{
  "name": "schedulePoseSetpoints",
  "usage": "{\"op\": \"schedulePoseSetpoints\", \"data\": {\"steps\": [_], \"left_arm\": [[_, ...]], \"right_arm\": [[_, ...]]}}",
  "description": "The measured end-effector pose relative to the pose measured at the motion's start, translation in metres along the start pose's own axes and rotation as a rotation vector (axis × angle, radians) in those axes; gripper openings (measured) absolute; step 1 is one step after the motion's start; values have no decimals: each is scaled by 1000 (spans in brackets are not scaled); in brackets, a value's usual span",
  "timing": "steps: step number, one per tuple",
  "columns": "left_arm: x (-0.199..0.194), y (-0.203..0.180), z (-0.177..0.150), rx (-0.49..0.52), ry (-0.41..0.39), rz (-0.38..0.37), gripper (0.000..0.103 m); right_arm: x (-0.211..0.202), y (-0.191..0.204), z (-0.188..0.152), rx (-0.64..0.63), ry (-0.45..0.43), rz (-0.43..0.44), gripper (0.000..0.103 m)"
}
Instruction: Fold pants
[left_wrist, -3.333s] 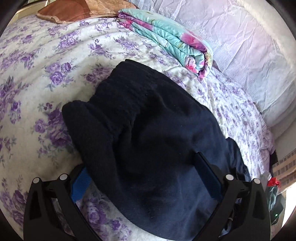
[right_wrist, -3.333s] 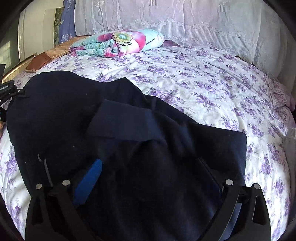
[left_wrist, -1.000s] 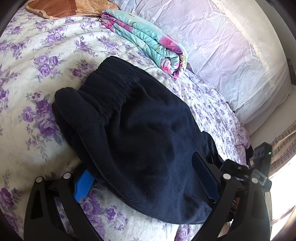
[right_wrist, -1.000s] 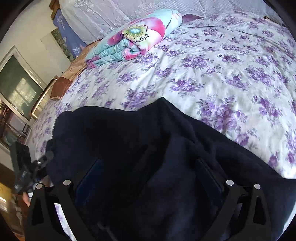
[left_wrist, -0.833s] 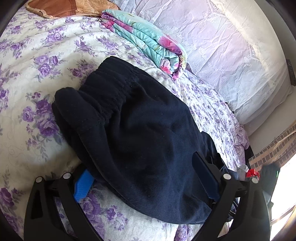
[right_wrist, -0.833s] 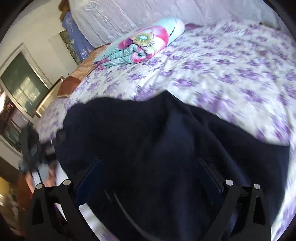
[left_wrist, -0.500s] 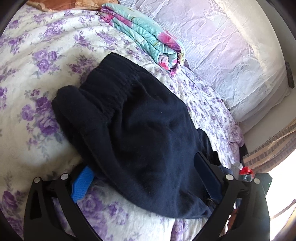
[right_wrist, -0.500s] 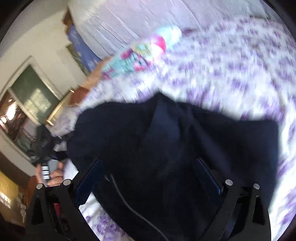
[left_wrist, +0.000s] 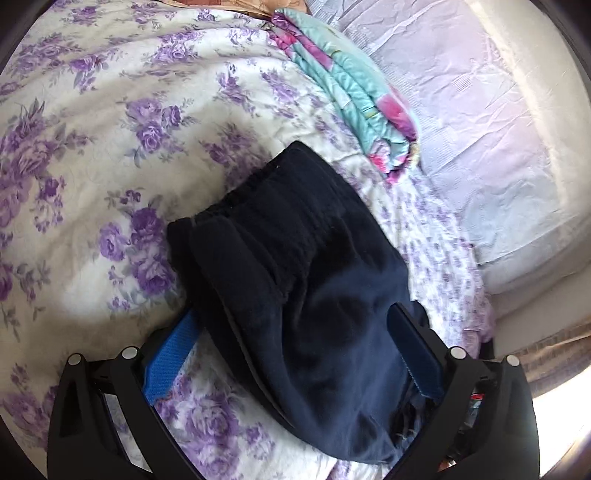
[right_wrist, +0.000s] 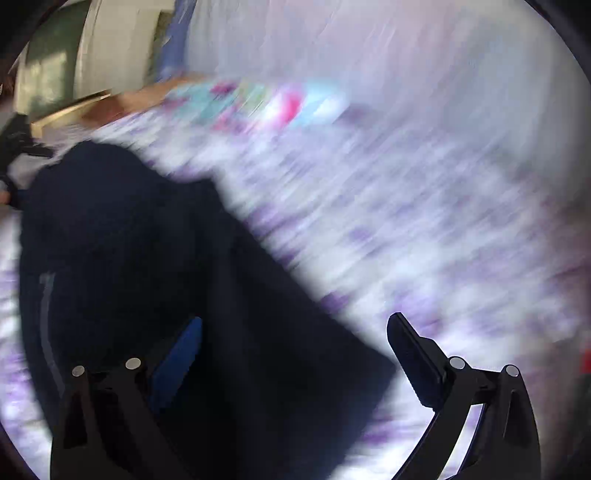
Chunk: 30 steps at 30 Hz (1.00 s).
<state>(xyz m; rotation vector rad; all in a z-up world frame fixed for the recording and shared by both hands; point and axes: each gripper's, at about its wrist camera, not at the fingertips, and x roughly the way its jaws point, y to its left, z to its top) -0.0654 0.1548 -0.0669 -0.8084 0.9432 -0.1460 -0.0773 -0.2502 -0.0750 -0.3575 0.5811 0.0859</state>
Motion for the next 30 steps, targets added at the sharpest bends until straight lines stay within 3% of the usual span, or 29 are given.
{"op": "schedulePoseSetpoints", "data": {"steps": [2,4,5,6,7,10,13,17,18,20,23,27,30], "left_arm": [[0,-9,-7,58,-18,60,98],[-4,-13,-9,87,-50,125,98],[-8,-12,-9,93,-74,158,98],[-10,-12,-9,99,-90,181,98],[-12,-11,-8,107,-100,200,98],[-6,-4,-3,101,-67,190,98],[3,-17,-4,198,-51,172,98],[13,-17,-2,231,-50,156,97],[11,-15,-1,225,-55,140,94],[7,-11,-2,209,-69,145,63],[3,-5,-3,166,-77,95,49],[3,-8,-3,173,-69,89,45],[11,-2,3,136,-33,78,53]], "right_arm": [[-8,-6,1,29,-32,7,100],[5,-16,-5,98,38,80,100],[23,-14,-12,107,142,103,100],[33,-13,-15,106,185,109,100],[33,-15,-13,116,174,118,100],[35,-20,-14,140,175,147,100],[36,-20,-14,138,173,149,100],[35,-18,-13,141,175,152,100],[35,-18,-13,140,174,150,100],[35,-19,-13,141,175,152,100],[36,-20,-13,140,175,151,100],[35,-19,-13,141,175,151,100],[35,-20,-13,141,175,152,100]]}}
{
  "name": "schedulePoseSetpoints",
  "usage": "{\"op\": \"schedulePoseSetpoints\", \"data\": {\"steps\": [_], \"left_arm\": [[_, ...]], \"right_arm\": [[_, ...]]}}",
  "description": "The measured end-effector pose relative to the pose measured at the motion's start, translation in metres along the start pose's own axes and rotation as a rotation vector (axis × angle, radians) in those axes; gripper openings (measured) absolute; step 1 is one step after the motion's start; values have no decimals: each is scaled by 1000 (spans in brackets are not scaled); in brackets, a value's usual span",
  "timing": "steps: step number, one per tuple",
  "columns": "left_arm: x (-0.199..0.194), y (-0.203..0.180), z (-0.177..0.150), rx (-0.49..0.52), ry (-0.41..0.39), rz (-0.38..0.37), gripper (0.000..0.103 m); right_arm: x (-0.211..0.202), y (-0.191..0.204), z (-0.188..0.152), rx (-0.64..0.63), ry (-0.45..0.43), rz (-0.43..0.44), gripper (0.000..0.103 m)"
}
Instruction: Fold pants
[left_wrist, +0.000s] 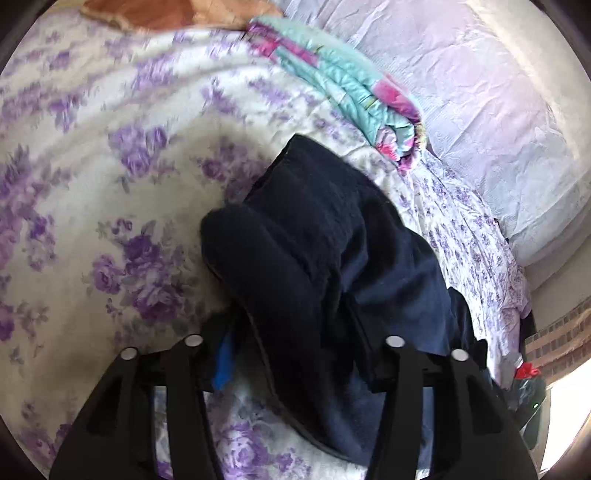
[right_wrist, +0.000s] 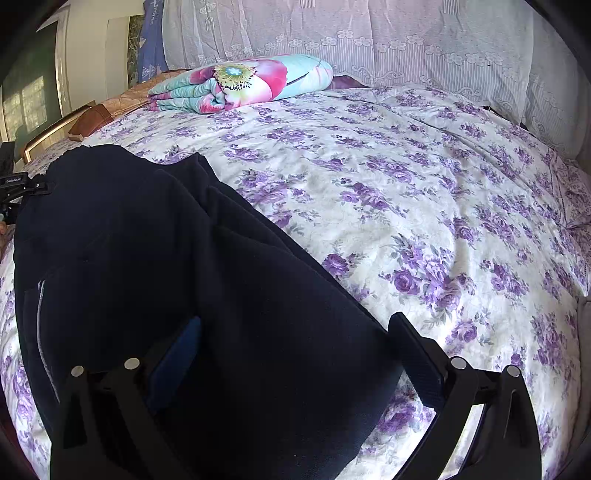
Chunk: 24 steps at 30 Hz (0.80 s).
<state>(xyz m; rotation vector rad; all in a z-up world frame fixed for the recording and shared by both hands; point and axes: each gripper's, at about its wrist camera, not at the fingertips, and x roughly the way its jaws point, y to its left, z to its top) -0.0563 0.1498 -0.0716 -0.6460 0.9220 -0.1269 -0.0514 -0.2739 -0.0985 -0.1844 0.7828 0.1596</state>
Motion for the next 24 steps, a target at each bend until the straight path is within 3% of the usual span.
{"op": "schedulePoseSetpoints", "data": {"steps": [4,6,7,9,11,14,19,24], "left_arm": [[6,-6,4,13,9,-39,75],[8,-11,3,16,-2,-24,77],[8,-14,1,28,-12,-7,75],[7,-15,-3,35,-29,27,59],[2,-8,-4,15,-35,2,38],[-1,-6,-6,-1,-31,-36,24],[-22,-57,-16,217,-154,132,19],[-56,-123,-29,367,-246,145,18]], "right_arm": [[0,0,0,-1,0,-1,100],[0,0,0,0,0,1,100],[0,0,0,0,0,1,100],[0,0,0,0,0,1,100],[0,0,0,1,0,2,100],[1,0,0,0,0,2,100],[2,-1,1,2,0,3,100],[-1,2,-1,5,0,8,100]]}}
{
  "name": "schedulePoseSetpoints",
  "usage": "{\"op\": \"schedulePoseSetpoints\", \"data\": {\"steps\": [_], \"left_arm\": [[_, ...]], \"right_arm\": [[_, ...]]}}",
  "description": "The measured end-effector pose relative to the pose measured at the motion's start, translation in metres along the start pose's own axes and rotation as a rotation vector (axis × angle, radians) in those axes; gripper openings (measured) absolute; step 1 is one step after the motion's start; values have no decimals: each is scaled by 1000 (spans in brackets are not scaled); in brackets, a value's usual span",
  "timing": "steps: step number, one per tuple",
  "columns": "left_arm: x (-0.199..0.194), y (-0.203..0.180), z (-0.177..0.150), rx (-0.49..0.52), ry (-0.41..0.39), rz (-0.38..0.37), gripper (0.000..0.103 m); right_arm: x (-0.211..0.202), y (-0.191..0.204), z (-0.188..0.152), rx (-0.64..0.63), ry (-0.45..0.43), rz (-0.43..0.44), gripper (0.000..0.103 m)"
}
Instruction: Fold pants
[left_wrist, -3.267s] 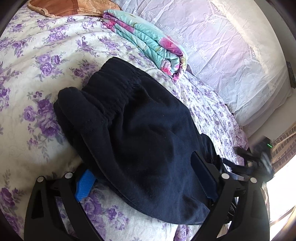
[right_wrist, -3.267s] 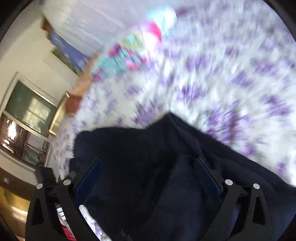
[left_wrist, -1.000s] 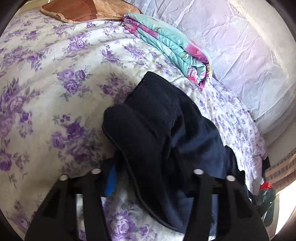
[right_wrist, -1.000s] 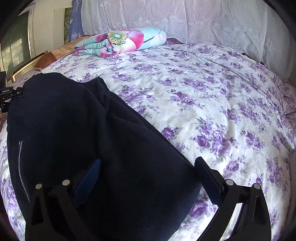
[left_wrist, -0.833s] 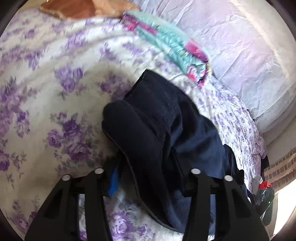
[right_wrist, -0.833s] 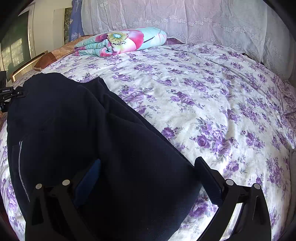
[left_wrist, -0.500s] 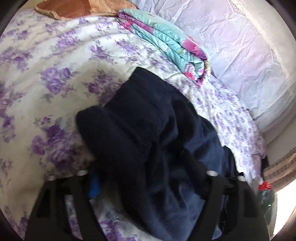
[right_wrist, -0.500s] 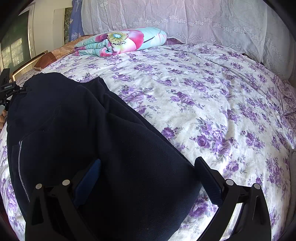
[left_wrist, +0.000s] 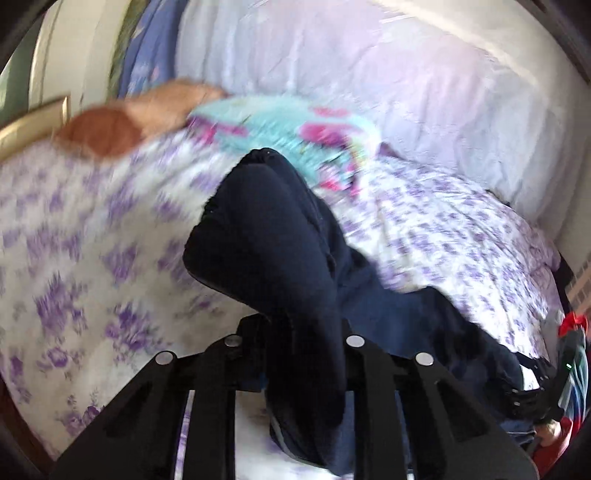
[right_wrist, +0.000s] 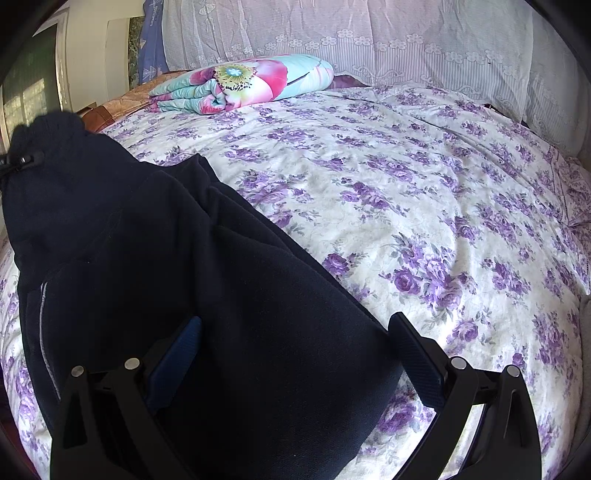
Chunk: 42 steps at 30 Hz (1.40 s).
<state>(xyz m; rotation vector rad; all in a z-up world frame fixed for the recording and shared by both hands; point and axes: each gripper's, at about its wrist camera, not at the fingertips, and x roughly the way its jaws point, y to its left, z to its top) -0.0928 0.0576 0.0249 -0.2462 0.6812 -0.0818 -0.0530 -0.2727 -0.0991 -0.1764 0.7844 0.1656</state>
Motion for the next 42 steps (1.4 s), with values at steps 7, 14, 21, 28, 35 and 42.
{"op": "schedulePoseSetpoints", "data": {"steps": [7,14,21,28,35,42], "left_arm": [[-54,-142,-10,389,-129,-108,18],[-9,-285,-112,802,27,-170,23],[-5,-286,-170,932,36,-52,72],[-50,-257,-114,737,2,-164,96],[-10,-249,-96,539,152,-176,97],[27,-250,-151,536,219,-216,99]], "right_arm": [[-43,-46,2,172,-154,-21,100],[-25,-133,-19,575,-57,-29,100],[-25,-143,-26,678,-77,56,100],[-28,-138,-19,600,-91,45,100],[-50,-98,-2,409,-213,106,100],[-10,-94,-10,393,-17,102,100]]}}
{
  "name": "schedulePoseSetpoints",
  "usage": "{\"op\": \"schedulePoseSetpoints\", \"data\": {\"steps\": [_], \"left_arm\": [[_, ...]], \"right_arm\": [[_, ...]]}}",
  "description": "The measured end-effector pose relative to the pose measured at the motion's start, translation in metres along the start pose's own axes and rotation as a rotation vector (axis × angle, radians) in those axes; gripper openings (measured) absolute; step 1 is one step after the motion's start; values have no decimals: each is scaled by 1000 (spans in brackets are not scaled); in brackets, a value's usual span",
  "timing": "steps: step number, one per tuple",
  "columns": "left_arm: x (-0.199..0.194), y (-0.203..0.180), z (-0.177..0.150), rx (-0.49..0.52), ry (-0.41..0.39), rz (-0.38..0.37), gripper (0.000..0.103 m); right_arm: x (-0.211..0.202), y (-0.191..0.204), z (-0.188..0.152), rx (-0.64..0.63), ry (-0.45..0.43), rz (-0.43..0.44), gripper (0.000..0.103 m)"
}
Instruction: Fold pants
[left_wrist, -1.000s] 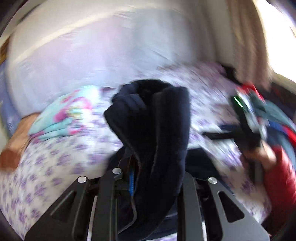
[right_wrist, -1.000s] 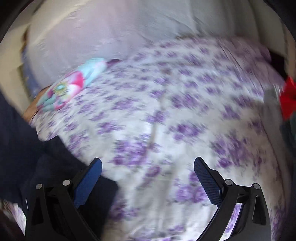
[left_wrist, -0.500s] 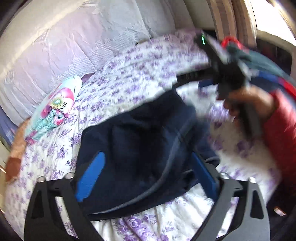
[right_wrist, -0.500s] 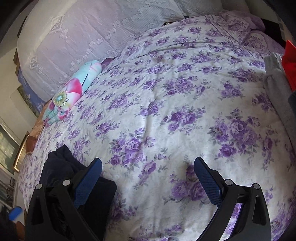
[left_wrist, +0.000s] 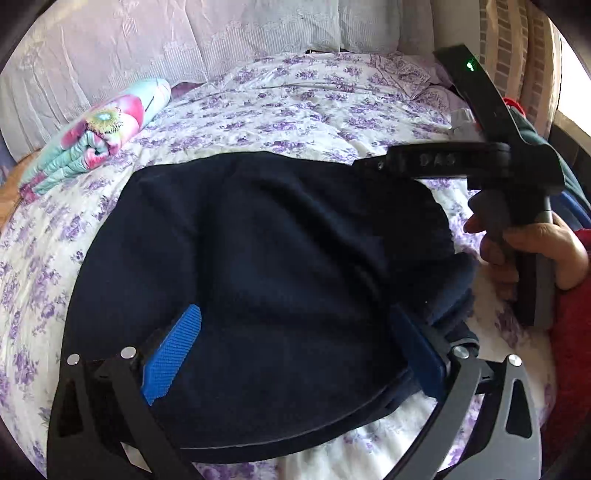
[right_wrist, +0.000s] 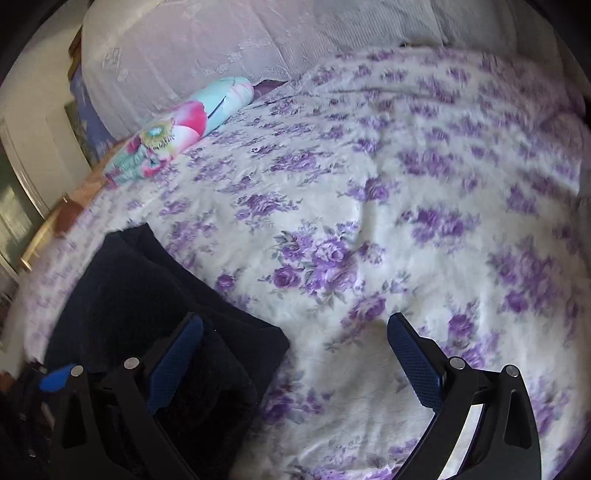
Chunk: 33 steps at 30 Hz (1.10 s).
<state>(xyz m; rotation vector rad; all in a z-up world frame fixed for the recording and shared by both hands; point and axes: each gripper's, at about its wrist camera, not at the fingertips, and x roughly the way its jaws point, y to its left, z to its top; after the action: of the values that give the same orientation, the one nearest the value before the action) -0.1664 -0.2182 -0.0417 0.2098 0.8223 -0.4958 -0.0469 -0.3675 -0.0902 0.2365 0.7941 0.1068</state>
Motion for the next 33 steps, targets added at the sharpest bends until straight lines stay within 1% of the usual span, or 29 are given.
{"op": "schedulePoseSetpoints", "data": {"steps": [1,2,3,4,5,6,7,8,9,10,11,12,13,14,15,16,17,18,19,21,22,23,24,25,26,28,30,31,33], "left_arm": [[-1,7,3,-29,19,-34,99],[-4,12,5,-52,28,-54,99],[-8,18,8,-80,31,-72,99],[-17,26,10,-117,16,-89,99],[-24,30,10,-132,-8,-86,99],[-29,34,12,-134,-32,-73,99],[-33,36,12,-126,-48,-55,99],[-31,36,11,-101,-42,-34,99],[-25,34,8,-87,-18,-22,99],[-15,34,5,-78,14,-11,99],[-1,29,-3,-49,35,26,99],[1,23,-9,-17,-5,71,99],[-2,19,-12,-1,-40,96,99],[-5,19,-12,1,-42,100,98],[-8,20,-10,-2,-37,91,98],[-14,25,-6,-13,-33,61,98],[-18,31,-4,-24,-36,46,98],[-24,38,-2,-42,-50,45,98],[-28,45,-2,-55,-62,60,98],[-29,57,-4,-72,-65,90,98],[-27,63,-8,-84,-53,103,98],[-16,72,-13,-97,-18,115,99],[-7,77,-17,-102,6,104,99],[-4,80,-21,-115,-14,92,99],[-7,79,-23,-116,-33,97,99],[-9,76,-22,-94,-36,115,99],[-12,81,-20,-110,-34,94,99],[-16,87,-18,-131,-35,82,99],[-22,97,-15,-170,-52,103,99]], "right_arm": [[-2,-1,0,2,-6,6,100],[-7,2,1,-5,-35,-9,100],[-16,8,1,-22,-81,-33,100],[-26,14,2,-53,-135,-45,100],[-38,24,1,-103,-192,-34,100],[-47,33,-1,-146,-229,-8,100],[-50,39,-2,-169,-239,10,100],[-48,49,-6,-220,-229,42,100],[-41,58,-8,-261,-199,43,100],[-26,66,-13,-306,-140,-14,100],[-16,67,-15,-304,-111,-39,100],[-9,63,-16,-270,-86,-4,100],[-7,56,-15,-217,-61,41,100],[-7,49,-13,-169,-38,78,100],[-10,46,-13,-154,-44,89,100],[-18,48,-12,-166,-80,74,100],[-25,53,-14,-191,-112,51,100],[-30,59,-15,-220,-138,25,100],[-36,67,-20,-259,-160,-3,100],[-38,77,-31,-313,-159,-16,100],[-36,80,-35,-336,-149,-27,100],[-30,84,-43,-359,-133,-69,100],[-27,83,-46,-358,-126,-82,100],[-26,81,-45,-342,-117,-70,100],[-26,79,-44,-331,-114,-60,100],[-25,76,-45,-318,-110,-51,100],[-27,79,-46,-329,-127,-66,100],[-31,82,-49,-345,-149,-87,100],[-37,86,-52,-365,-179,-117,100]]}}
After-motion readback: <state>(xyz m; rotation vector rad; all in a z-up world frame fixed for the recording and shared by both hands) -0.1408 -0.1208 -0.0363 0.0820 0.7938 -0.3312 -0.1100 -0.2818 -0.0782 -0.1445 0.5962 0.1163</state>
